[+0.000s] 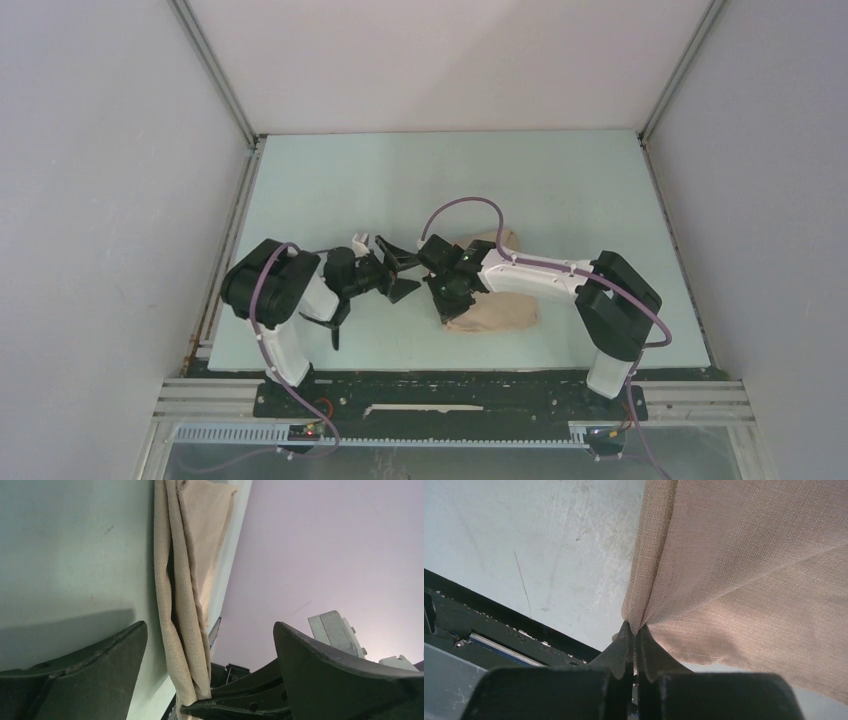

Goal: Fold the napkin into a case and place the utensils inside
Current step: Pick up the upper triangle-folded napkin from the center of the board.

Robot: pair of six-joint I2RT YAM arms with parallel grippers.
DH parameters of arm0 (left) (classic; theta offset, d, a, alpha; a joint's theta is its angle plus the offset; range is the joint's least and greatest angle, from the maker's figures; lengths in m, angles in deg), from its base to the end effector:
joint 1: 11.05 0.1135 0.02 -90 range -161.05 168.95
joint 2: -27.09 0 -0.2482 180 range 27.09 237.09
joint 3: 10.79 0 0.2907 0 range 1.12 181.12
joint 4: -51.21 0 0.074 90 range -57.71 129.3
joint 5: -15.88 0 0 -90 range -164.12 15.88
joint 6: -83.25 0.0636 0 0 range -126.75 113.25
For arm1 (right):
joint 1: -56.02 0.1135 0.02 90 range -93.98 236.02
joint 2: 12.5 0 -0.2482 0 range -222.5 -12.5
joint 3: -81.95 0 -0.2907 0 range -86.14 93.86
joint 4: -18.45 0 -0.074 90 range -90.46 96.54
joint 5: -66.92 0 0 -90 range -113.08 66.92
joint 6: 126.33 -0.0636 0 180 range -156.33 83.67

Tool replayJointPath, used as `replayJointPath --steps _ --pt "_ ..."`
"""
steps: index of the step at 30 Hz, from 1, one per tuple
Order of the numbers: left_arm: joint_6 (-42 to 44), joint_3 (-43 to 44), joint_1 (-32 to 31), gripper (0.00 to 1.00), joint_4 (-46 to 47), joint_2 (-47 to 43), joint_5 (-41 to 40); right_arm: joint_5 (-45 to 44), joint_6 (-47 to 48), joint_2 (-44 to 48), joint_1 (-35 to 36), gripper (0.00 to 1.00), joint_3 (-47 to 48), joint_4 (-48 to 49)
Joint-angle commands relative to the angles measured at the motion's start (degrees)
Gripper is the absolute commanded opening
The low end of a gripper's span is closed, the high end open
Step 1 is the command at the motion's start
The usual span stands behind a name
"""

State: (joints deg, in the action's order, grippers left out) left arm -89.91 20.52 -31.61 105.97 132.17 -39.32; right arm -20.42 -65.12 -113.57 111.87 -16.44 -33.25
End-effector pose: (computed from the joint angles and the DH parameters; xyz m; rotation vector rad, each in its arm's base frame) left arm 0.2543 -0.1341 0.0329 -0.7331 2.1655 -1.6833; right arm 0.2143 0.3212 0.1301 -0.6908 2.8227 0.3745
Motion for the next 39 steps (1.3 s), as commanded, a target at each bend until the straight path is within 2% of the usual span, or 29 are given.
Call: replayJointPath --steps 1,2,4,11,17,24,34,39 --pt "4.2 -1.1 -0.8 0.98 -16.6 -5.4 -8.9 1.3 2.0 3.5 -0.6 0.00 -0.7 2.5" --pt "7.0 0.2 -0.8 0.97 -25.7 -7.3 -9.9 1.3 2.1 3.7 -0.6 0.00 -0.9 2.6" --pt "10.0 1.5 -1.0 0.96 -30.7 -9.7 -11.6 1.5 2.2 4.1 -0.7 0.00 -1.4 3.1" --pt "10.1 4.9 -2.7 0.79 -31.1 -8.1 -12.3 1.9 1.9 4.7 -0.8 0.00 -1.9 4.1" --pt "10.8 7.5 -4.9 0.78 -33.1 -8.1 -14.7 1.8 1.8 5.7 -0.7 0.00 -2.4 4.1" --pt "11.5 10.0 -5.4 0.60 -35.8 -6.9 -17.4 1.8 1.5 6.6 -0.5 0.00 -2.9 4.4" --pt "11.9 13.1 -5.5 0.62 -36.6 -4.1 -18.0 1.6 1.7 7.4 -0.3 0.00 -3.3 4.3" --pt "11.9 14.4 -5.5 0.46 -36.7 -2.5 -18.2 1.3 1.8 7.5 -0.2 0.00 -3.4 4.1"
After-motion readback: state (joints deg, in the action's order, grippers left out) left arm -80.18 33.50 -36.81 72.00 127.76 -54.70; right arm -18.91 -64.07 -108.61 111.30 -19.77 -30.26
